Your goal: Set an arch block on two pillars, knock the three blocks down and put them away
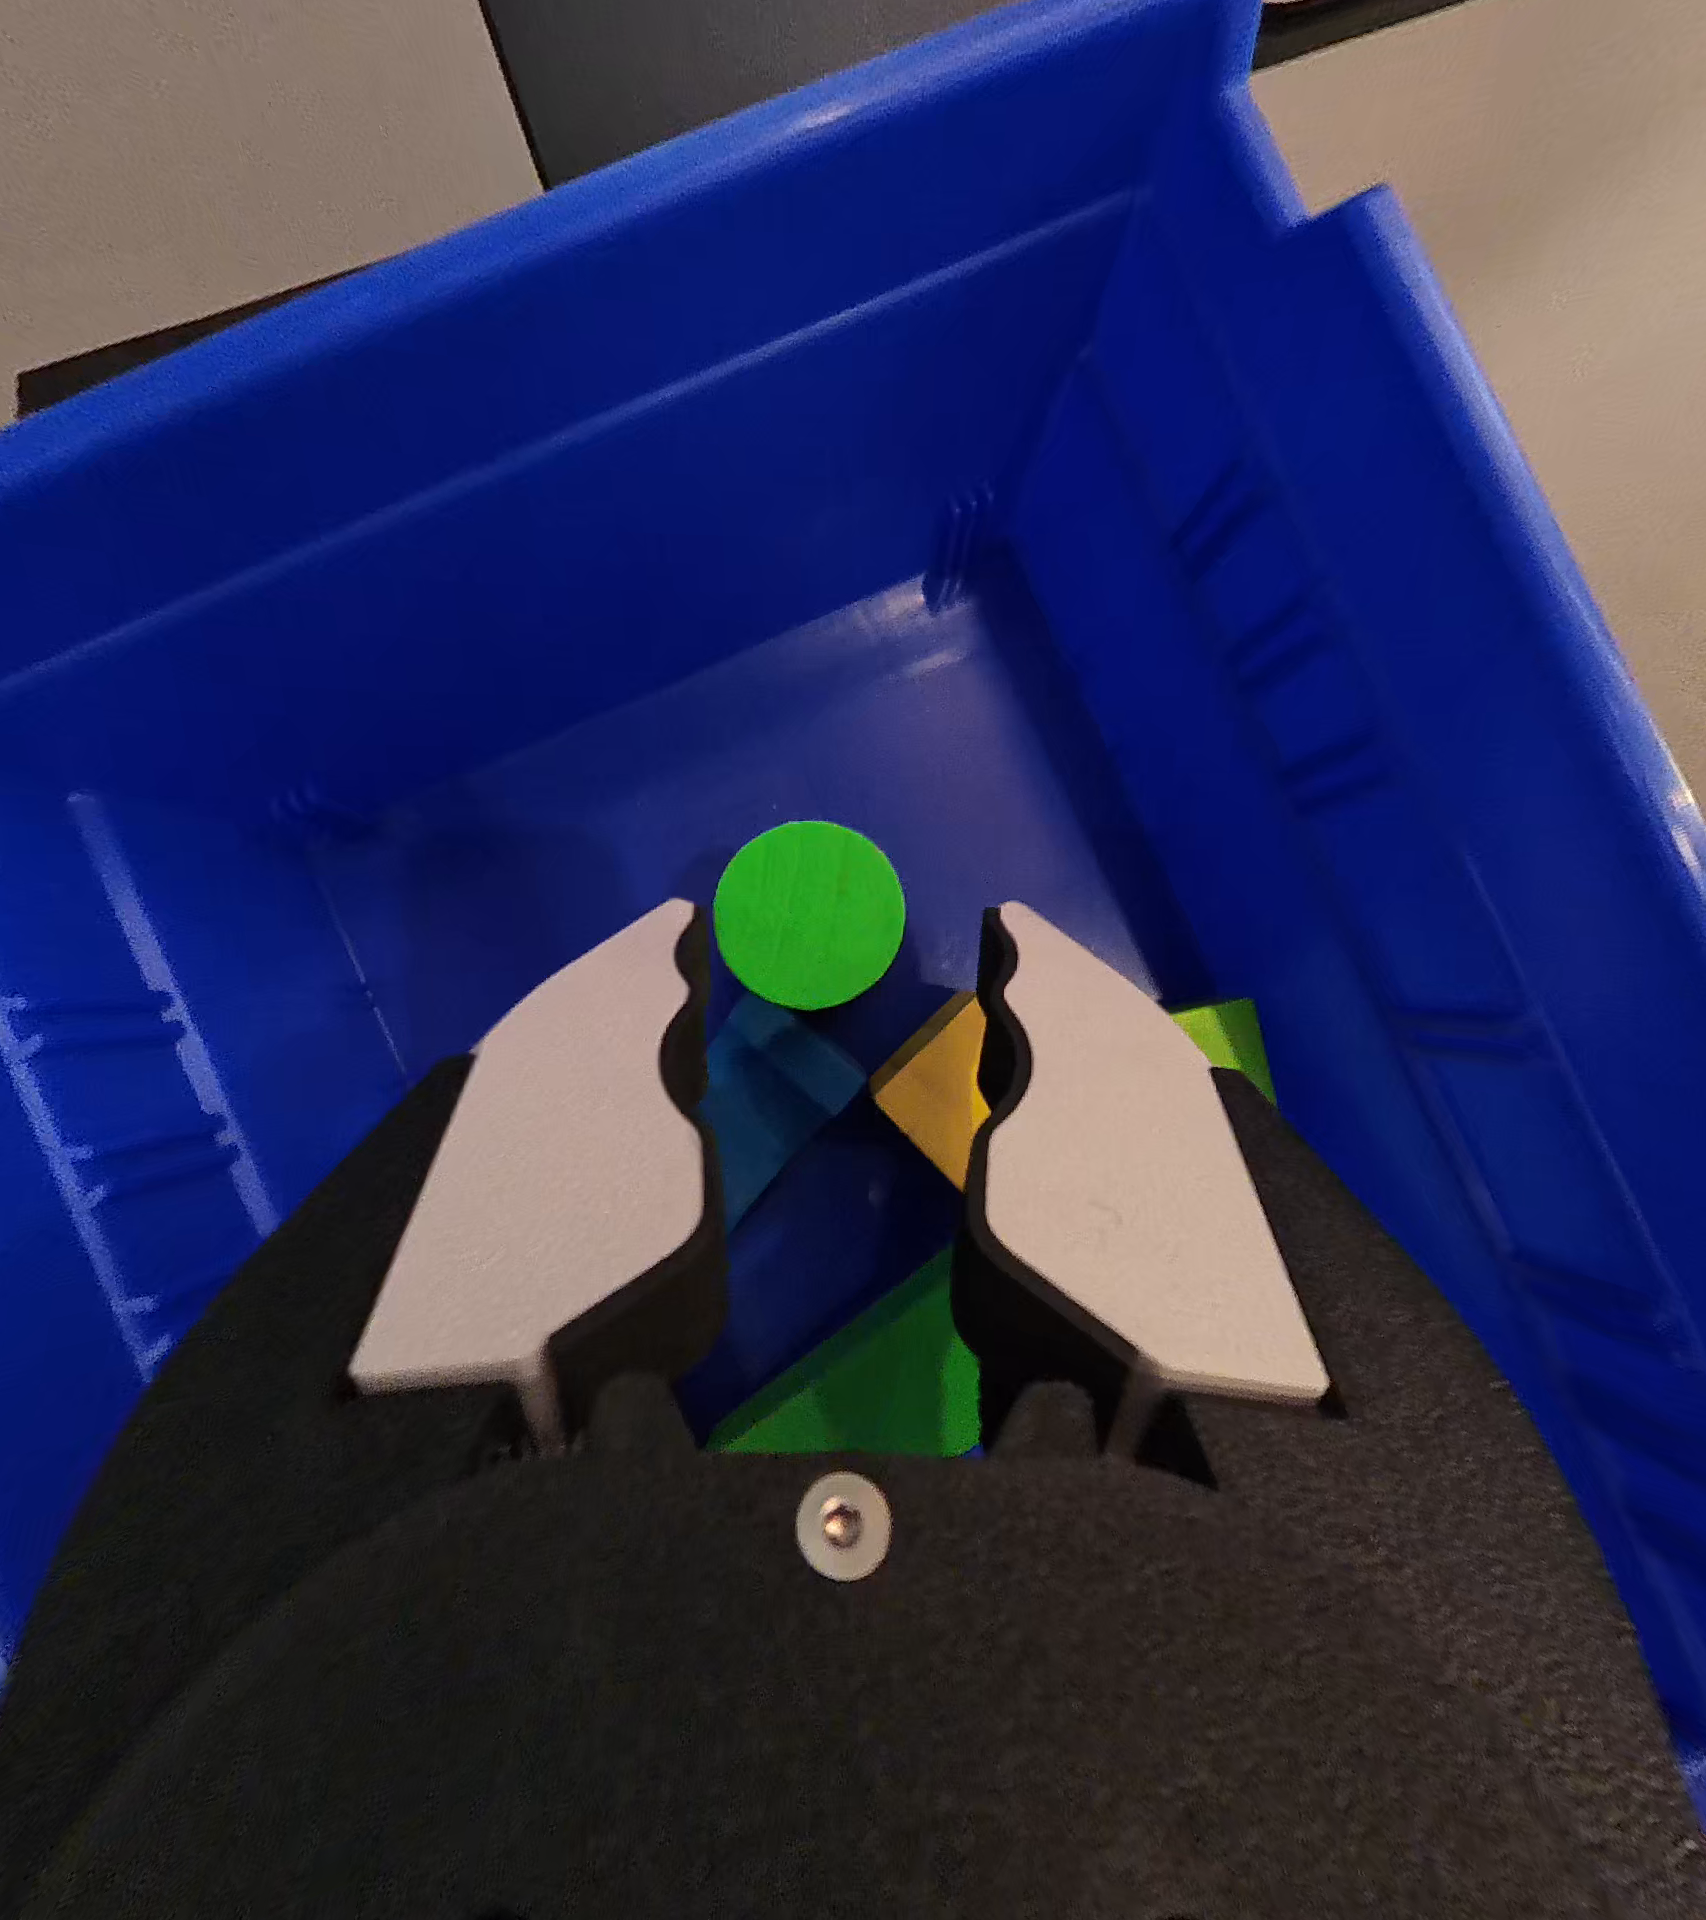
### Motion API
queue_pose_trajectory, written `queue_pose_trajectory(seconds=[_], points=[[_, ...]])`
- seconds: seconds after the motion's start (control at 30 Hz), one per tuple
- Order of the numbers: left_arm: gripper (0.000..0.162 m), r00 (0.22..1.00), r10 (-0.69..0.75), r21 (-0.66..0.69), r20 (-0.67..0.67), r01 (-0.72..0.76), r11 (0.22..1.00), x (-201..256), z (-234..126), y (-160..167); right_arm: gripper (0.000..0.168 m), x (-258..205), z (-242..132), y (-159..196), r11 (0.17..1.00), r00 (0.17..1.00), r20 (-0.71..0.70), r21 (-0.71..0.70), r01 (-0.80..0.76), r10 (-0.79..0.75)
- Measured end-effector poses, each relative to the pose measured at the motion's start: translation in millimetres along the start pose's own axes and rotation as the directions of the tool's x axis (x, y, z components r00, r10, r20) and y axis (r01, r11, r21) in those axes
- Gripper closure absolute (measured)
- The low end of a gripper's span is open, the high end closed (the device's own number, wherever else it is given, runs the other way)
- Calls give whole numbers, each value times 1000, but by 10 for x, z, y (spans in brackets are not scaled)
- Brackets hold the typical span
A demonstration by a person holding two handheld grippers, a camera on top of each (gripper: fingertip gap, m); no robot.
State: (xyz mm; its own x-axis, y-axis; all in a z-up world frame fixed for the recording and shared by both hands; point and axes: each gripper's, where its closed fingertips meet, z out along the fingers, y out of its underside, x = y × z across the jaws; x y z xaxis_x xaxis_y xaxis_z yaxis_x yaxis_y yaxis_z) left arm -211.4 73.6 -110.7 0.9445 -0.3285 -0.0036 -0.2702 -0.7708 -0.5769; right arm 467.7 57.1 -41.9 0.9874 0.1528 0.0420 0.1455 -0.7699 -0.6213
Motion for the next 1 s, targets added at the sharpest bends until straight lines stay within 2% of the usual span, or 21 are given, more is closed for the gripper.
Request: queue_pose_trajectory(seconds=[0.1,0.23,0.33,0.43,0.47,0.57,0.6,0.63,0.7,0.83,1.0], points=[[114,1000,14,3,3,-14,1000,12,36,-15,126,16,182,221,990,1000,-19,-143,-11,9],[117,999,33,-8,13,-33,999,18,35,-16,132,33,216,219,986,999,-39,-165,-8,2],[117,999,42,-16,31,-42,999,-2,-4,-11,133,154,-40,55,996,987,-153,-78,44,-56],[119,998,41,-5,41,-41,999,-19,-44,-34,133,261,-180,-44,999,982,-186,31,-18,24],[119,999,39,1,32,-40,999,-4,-46,-41,131,300,-133,32,999,983,-180,4,-44,44],[119,998,48,-9,38,-48,999,3,-28,-28,125,353,116,437,971,989,-122,-212,-111,86],[120,997,55,-20,46,-54,998,-1,-20,-13,125,345,188,523,959,991,-96,-256,-120,98],[120,996,64,-30,54,-62,998,-6,-11,0,134,322,246,575,953,992,-63,-279,-118,105],[124,994,78,-49,74,-75,996,-23,8,21,160,223,310,589,951,991,29,-285,-119,133],[127,992,99,-55,77,-95,994,-7,19,14,163,258,283,627,945,983,56,-288,-154,177],[128,992,104,-50,72,-100,994,-3,-5,1,163,403,234,690,944,983,22,-286,-166,180]])
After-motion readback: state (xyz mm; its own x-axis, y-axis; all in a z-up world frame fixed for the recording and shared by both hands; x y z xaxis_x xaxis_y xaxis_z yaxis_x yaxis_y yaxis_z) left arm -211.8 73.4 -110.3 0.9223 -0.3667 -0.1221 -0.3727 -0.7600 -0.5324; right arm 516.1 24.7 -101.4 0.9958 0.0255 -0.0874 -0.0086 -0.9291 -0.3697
